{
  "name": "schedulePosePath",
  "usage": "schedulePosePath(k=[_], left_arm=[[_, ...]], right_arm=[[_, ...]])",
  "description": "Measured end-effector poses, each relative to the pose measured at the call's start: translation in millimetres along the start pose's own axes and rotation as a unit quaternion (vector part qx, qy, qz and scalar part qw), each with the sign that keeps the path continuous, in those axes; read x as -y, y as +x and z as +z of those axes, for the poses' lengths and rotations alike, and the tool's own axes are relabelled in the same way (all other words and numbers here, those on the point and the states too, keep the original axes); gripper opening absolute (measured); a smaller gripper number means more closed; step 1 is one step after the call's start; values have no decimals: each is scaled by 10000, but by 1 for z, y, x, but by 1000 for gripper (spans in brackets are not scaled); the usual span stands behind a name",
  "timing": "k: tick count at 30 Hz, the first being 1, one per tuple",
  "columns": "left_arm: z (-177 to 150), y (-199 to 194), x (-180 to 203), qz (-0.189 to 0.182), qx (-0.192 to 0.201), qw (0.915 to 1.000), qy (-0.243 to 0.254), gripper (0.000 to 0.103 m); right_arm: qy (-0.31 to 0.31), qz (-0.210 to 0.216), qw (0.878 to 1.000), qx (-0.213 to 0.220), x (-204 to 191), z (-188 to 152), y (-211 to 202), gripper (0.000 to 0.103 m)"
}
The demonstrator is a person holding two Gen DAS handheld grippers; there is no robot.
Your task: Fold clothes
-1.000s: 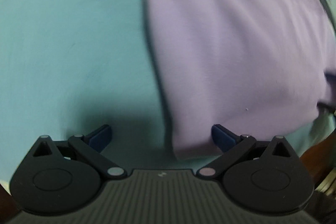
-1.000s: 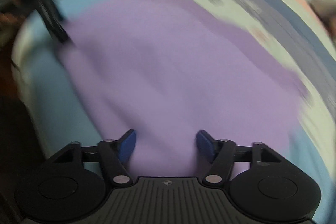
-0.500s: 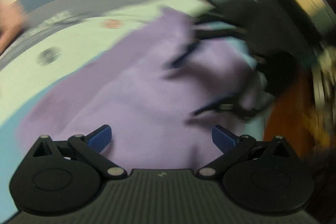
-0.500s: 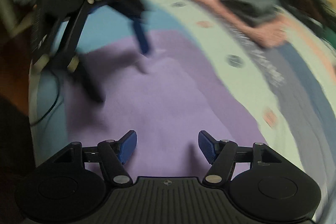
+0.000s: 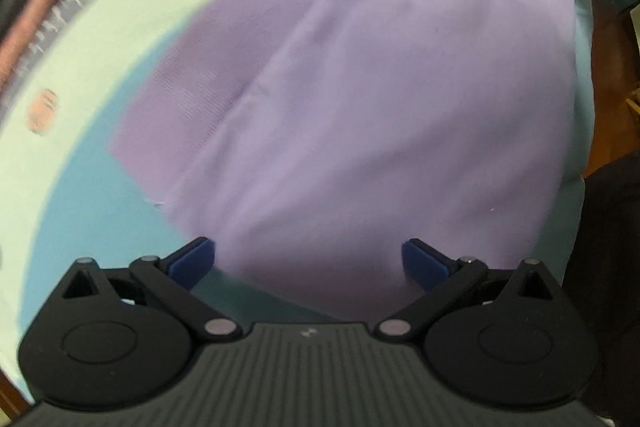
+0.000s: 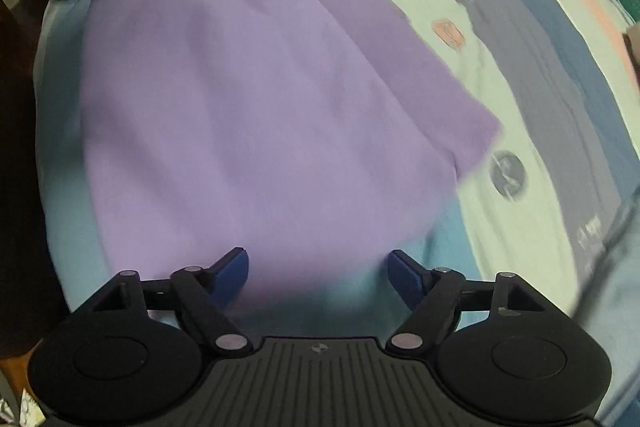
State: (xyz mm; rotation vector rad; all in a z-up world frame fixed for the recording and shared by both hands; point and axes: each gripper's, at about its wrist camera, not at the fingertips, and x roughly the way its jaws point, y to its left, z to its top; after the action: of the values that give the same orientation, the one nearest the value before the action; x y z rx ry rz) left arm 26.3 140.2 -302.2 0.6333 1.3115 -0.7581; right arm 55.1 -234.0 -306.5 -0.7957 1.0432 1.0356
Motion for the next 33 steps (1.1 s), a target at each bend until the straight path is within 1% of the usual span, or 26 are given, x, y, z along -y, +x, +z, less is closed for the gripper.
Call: schedulePosePath(k=[1, 3, 5, 7, 9, 10, 12, 14, 15, 17, 18, 20, 21, 22, 25, 26, 28, 29, 30, 31, 32, 33], left_arm=[[0, -9, 2, 39, 122, 9999, 55, 103], [13, -25, 9, -59, 504, 9985, 190, 103], [37, -27, 23, -123, 773, 9958, 483, 103], [66, -21, 34, -175, 990, 9919, 779, 103], [122, -11, 44, -297, 1075, 9898, 883, 103], [136, -5, 46, -347, 1101, 9888, 950, 103], [152, 6, 47, -380, 1090, 9865, 1160, 103], [157, 26, 49, -339, 805, 9878, 1287, 103], [159, 36, 49, -318, 662, 9881, 1349, 103], [147, 48, 40, -292, 485, 9891, 1358, 103], [140, 47, 31, -370, 552, 9900, 1246, 103], [127, 41, 15, -389, 607, 9923, 1006, 103], [121, 37, 8, -452, 620, 9927, 929, 103], [115, 35, 3, -462, 564, 9934, 885, 103], [92, 34, -8, -85, 271, 9962, 826, 103], [84, 35, -13, 35, 180, 9976, 670, 103], [68, 36, -23, 272, 0, 9990, 357, 103], [62, 33, -27, 313, -5, 9994, 142, 103], [58, 30, -30, 437, -5, 9990, -87, 103], [53, 23, -31, 599, 102, 9974, -399, 103], [47, 16, -33, 759, 210, 9944, -712, 103], [40, 5, -34, 787, 429, 9900, -1091, 103]], right_arm=[[-42, -44, 9998, 176, -1, 6, -9, 64], [-230, -56, 9975, 669, -5, 27, -23, 67], [-557, -26, 9926, 1076, -10, 59, -22, 69], [-842, 82, 9870, 1365, -11, 95, -10, 69], [-1059, 246, 9831, 1476, -11, 128, 13, 70], [-1149, 353, 9821, 1449, -11, 140, 25, 70], [-1272, 567, 9819, 1288, -9, 154, 47, 69], [-1311, 728, 9829, 1067, -7, 155, 62, 71], [-1254, 752, 9836, 1052, -3, 151, 66, 74], [-1046, 702, 9861, 1083, 7, 135, 66, 76], [-937, 644, 9880, 1048, 14, 123, 60, 76], [-717, 464, 9921, 916, 28, 98, 51, 77], [-603, 308, 9946, 786, 36, 87, 48, 85], [-422, 149, 9969, 648, 45, 72, 45, 88], [131, -18, 9997, 198, 65, 29, 33, 89], [298, -56, 9995, 71, 70, 16, 29, 89], [535, -168, 9984, 72, 69, 8, 19, 89], [643, -228, 9976, 101, 67, 6, 14, 87], [750, -288, 9967, 129, 65, 4, 9, 83], [857, -347, 9956, 158, 63, 2, 4, 80], [1039, -448, 9932, 284, 59, 0, -5, 76], [1262, -572, 9893, 466, 52, -1, -16, 76]])
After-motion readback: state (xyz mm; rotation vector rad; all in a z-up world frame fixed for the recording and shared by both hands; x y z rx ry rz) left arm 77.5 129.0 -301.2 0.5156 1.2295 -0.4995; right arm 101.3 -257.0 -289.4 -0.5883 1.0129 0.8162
